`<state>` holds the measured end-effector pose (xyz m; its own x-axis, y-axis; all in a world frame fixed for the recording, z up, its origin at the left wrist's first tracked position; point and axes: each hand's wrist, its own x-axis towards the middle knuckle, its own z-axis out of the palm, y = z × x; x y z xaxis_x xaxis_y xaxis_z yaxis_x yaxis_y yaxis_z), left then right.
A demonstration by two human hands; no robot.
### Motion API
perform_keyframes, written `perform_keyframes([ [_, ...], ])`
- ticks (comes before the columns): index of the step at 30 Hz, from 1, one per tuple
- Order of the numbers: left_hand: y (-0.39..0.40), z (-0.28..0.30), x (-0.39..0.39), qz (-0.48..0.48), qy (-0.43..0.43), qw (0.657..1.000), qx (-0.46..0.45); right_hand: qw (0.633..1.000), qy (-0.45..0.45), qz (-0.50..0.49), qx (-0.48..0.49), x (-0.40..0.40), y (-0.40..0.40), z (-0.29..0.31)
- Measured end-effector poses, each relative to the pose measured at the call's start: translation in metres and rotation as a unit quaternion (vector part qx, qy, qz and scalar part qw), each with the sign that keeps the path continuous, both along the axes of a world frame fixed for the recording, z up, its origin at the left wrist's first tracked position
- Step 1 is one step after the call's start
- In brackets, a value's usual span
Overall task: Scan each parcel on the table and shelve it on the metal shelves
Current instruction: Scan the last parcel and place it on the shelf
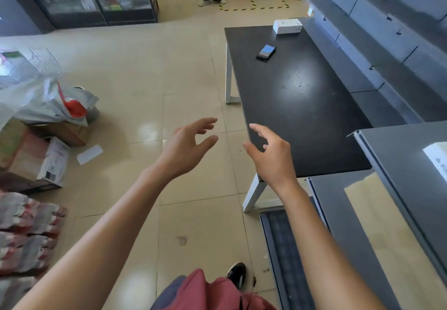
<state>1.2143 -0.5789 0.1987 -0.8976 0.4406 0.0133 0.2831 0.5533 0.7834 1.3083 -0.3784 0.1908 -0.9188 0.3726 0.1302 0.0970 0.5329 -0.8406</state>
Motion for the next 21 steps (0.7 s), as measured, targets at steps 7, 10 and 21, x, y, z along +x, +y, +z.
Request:
perform_keyframes([
  [7,0.039,-0.004,-0.051,-0.011,-0.006,1.0,0.006,1.0,-0.013,-0.003,0.005,-0.05,0.038,0.0],
  [10,0.048,-0.011,-0.079,-0.012,-0.014,1.0,0.005,1.0,-0.024,-0.005,0.01,-0.077,0.045,-0.003],
  [21,0.064,-0.021,-0.24,-0.018,-0.032,0.999,0.023,0.998,-0.046,-0.032,0.035,-0.23,0.064,-0.01],
])
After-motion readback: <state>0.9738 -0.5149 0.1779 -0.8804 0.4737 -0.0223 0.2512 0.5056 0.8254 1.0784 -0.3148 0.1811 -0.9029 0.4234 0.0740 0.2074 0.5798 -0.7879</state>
